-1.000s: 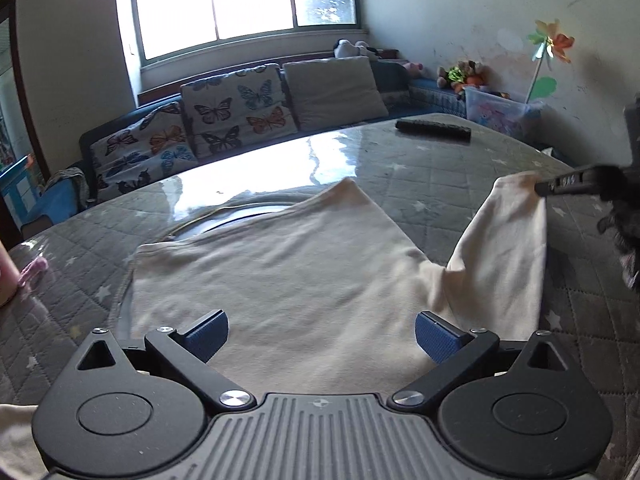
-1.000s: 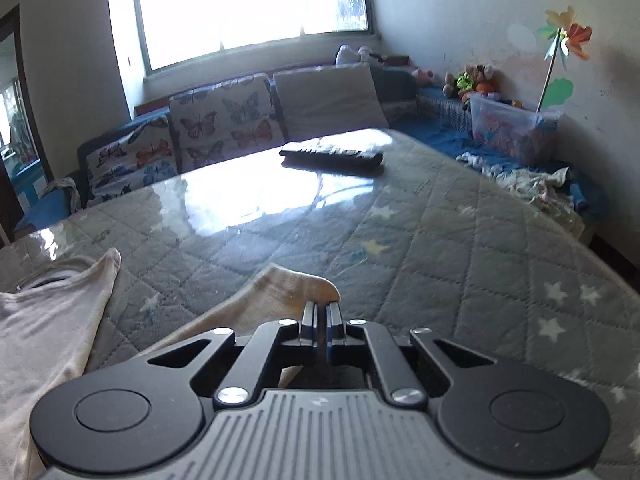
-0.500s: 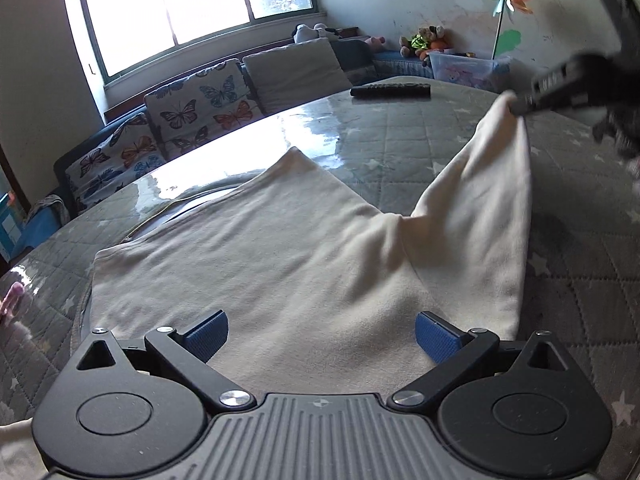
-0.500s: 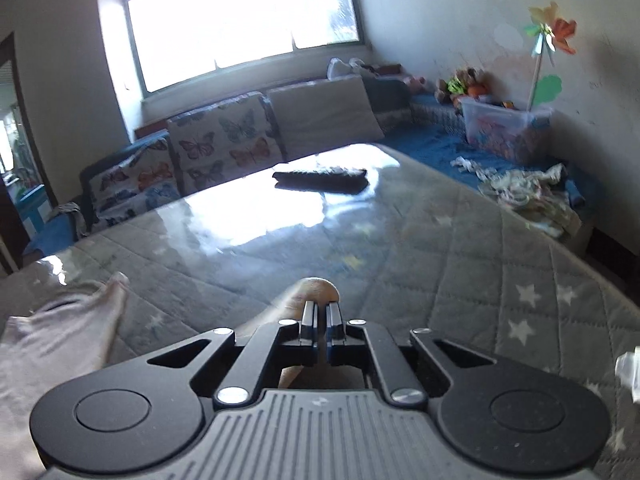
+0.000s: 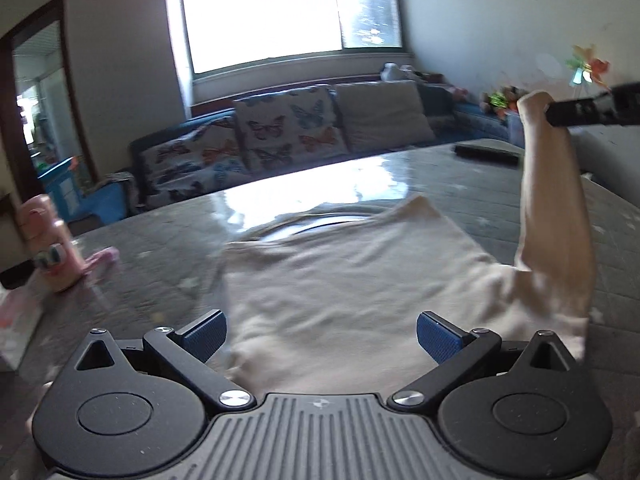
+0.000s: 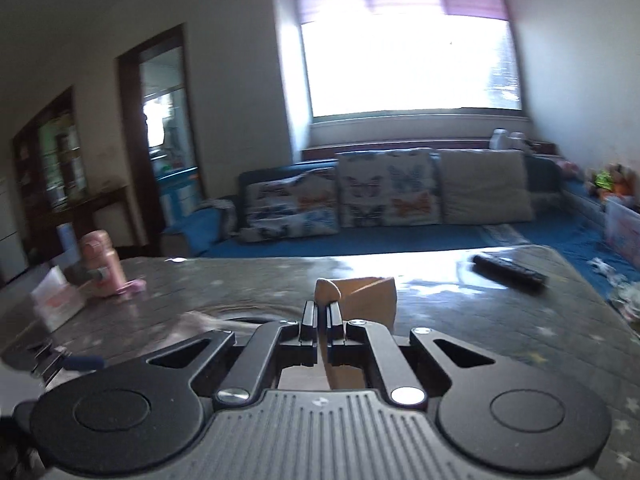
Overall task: Fold clothes
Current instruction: 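Lay the other sleeve across the shirt body with the left gripper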
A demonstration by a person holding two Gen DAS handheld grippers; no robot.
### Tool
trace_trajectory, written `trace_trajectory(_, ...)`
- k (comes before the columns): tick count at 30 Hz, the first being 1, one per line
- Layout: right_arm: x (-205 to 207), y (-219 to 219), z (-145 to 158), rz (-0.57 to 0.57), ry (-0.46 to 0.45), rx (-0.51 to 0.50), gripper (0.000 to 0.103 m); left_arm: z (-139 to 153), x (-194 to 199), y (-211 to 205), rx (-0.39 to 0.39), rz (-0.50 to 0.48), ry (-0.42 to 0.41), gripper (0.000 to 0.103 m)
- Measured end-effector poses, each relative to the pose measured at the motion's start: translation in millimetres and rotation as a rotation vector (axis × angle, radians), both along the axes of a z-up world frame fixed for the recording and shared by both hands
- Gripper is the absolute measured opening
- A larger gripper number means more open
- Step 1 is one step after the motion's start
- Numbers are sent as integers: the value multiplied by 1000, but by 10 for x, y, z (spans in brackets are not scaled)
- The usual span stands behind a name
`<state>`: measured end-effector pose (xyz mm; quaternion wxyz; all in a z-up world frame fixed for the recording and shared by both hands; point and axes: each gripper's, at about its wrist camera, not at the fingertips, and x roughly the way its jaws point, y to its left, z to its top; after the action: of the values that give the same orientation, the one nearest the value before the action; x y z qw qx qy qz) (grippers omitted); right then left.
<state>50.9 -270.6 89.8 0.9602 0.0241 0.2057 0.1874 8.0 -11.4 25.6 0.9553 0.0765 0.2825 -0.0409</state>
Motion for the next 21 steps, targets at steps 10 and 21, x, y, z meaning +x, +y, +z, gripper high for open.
trace_trajectory(10,-104,1165,-328,317,107,-102,3,-19,-249,639,-32,173,-11,103)
trace_trajectory(21,-374,1179,-518,462,203,-136,19,-93,-259,416,-39,88,9,99)
